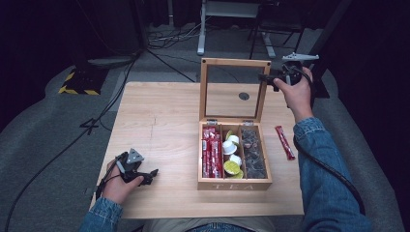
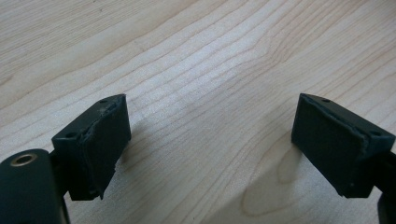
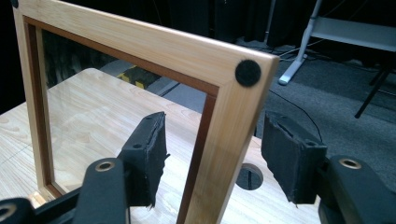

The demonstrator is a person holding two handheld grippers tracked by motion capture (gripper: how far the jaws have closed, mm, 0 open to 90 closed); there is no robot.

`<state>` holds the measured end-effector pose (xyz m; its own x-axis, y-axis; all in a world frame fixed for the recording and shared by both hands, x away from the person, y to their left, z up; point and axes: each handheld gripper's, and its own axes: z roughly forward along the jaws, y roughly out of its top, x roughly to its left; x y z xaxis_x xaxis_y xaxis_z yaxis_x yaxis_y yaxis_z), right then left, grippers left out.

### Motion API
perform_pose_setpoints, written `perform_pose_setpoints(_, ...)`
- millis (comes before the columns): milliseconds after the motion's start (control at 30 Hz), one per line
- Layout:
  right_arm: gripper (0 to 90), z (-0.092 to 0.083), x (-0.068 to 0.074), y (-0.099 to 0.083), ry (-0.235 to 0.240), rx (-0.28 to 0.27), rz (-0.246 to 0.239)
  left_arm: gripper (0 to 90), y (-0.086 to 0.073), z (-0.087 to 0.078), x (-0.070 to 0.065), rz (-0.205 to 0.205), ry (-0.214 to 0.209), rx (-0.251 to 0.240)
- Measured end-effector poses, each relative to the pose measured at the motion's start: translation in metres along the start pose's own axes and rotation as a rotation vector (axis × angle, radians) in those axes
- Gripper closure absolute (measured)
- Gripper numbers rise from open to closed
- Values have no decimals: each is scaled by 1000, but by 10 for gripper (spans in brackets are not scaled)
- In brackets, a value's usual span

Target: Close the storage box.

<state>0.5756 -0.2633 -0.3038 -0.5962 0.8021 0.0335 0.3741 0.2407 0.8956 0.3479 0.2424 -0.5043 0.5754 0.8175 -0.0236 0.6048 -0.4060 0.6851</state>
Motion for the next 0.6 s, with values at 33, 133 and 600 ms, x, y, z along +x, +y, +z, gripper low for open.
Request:
perform_pose_setpoints(33, 412, 1, 0, 1, 2, 2, -2, 121, 0, 0, 0, 0, 0, 0)
perform_pose_setpoints(133, 415, 2, -1, 2, 5, 1, 0, 121, 0, 0, 0, -2, -1, -1)
perform_pose_setpoints(600, 433, -10, 6, 6, 26, -24, -7, 119, 0, 0, 1, 6, -7, 3)
